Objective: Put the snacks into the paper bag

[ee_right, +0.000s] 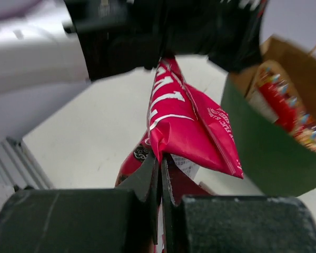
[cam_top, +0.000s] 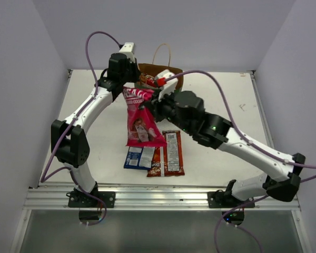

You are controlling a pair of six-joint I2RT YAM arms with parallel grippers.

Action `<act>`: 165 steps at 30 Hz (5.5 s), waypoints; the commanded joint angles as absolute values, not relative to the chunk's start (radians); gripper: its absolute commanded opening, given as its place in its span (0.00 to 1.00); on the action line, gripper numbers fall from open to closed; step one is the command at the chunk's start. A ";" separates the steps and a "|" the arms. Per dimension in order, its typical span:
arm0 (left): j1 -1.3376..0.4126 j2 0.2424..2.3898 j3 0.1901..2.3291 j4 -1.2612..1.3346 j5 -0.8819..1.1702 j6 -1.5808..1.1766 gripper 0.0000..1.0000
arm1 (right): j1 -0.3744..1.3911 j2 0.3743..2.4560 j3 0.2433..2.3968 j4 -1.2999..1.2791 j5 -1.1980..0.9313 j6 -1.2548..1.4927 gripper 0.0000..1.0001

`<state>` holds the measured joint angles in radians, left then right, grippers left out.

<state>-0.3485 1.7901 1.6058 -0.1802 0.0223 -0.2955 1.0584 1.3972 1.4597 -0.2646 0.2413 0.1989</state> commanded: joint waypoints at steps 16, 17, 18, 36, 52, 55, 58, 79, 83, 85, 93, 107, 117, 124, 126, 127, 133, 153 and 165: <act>-0.359 1.805 1.614 -0.258 0.046 -0.302 0.00 | 0.746 1.592 2.012 0.057 0.378 -0.138 0.00; -0.359 1.804 1.614 -0.259 0.046 -0.302 0.00 | 0.706 1.618 2.102 0.049 0.356 -0.127 0.00; -0.357 1.807 1.615 -0.261 0.046 -0.301 0.00 | 0.690 1.644 2.152 0.040 0.344 -0.112 0.00; -0.357 1.832 1.628 -0.278 0.034 -0.291 0.00 | 0.459 1.847 2.070 0.112 -0.044 0.236 0.00; -0.357 1.839 1.629 -0.282 0.021 -0.290 0.00 | 0.448 1.882 1.928 0.156 -0.342 0.201 0.00; -0.357 1.850 1.635 -0.282 0.023 -0.293 0.00 | 0.449 1.878 1.954 0.178 -0.371 0.225 0.00; -0.357 1.852 1.635 -0.282 0.025 -0.295 0.00 | 0.449 1.870 1.976 0.192 -0.394 0.241 0.00; -0.357 1.861 1.637 -0.279 0.041 -0.304 0.00 | 0.453 1.697 1.769 0.282 -0.454 0.288 0.00; -0.357 1.855 1.634 -0.281 0.043 -0.302 0.00 | 0.453 1.753 1.770 0.268 -0.459 0.267 0.00; -0.357 1.852 1.634 -0.281 0.038 -0.299 0.00 | 0.453 1.801 1.796 0.259 -0.460 0.256 0.00; -0.357 1.856 1.637 -0.290 0.023 -0.290 0.00 | 0.451 1.980 1.991 0.163 -0.471 0.198 0.00; -0.357 1.864 1.640 -0.285 0.040 -0.298 0.00 | 0.451 1.723 1.574 0.009 -0.298 -0.024 0.00; -0.357 1.847 1.635 -0.281 0.051 -0.299 0.00 | 0.451 1.658 1.578 -0.241 -0.183 -0.090 0.00; -0.357 1.833 1.631 -0.285 0.048 -0.299 0.00 | 0.451 1.739 1.712 -0.392 -0.140 -0.090 0.02; -0.357 1.829 1.629 -0.285 0.048 -0.299 0.00 | 0.451 1.756 1.744 -0.431 -0.150 -0.094 0.06; -0.357 1.829 1.628 -0.285 0.048 -0.299 0.00 | 0.449 1.752 1.740 -0.423 -0.158 -0.094 0.10; -0.357 1.830 1.628 -0.285 0.049 -0.299 0.00 | 0.453 1.615 1.718 -0.264 -0.201 -0.063 0.78; -0.357 1.824 1.628 -0.281 0.060 -0.308 0.00 | 0.459 1.086 0.867 -0.124 -0.031 0.408 0.89; -0.359 1.815 1.612 -0.278 0.054 -0.314 0.00 | 0.477 1.268 0.588 0.084 -0.075 0.569 0.89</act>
